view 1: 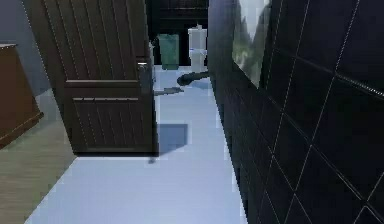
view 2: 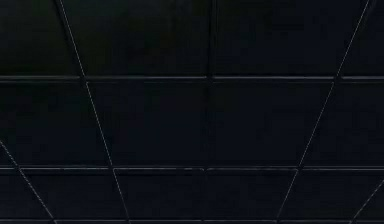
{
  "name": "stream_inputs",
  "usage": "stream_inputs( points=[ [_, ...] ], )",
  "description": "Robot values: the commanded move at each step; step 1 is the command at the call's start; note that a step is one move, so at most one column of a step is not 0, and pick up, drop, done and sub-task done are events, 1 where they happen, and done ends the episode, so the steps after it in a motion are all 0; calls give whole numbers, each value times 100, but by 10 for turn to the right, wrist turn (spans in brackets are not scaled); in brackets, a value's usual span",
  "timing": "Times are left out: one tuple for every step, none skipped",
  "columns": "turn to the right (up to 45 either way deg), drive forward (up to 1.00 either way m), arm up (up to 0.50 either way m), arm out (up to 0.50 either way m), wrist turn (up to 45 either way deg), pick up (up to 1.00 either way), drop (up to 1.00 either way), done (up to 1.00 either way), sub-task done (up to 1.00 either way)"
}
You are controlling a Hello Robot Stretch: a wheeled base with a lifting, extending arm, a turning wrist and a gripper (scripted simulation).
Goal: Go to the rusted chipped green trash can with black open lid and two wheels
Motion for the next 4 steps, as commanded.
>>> stream_inputs(
  points=[
    [0, 100, 0, 0, 0, 0, 0, 0, 0],
    [0, 100, 0, 0, 0, 0, 0, 0, 0],
    [0, 100, 0, 0, 0, 0, 0, 0, 0],
    [0, 100, 0, 0, 0, 0, 0, 0, 0]
  ],
)
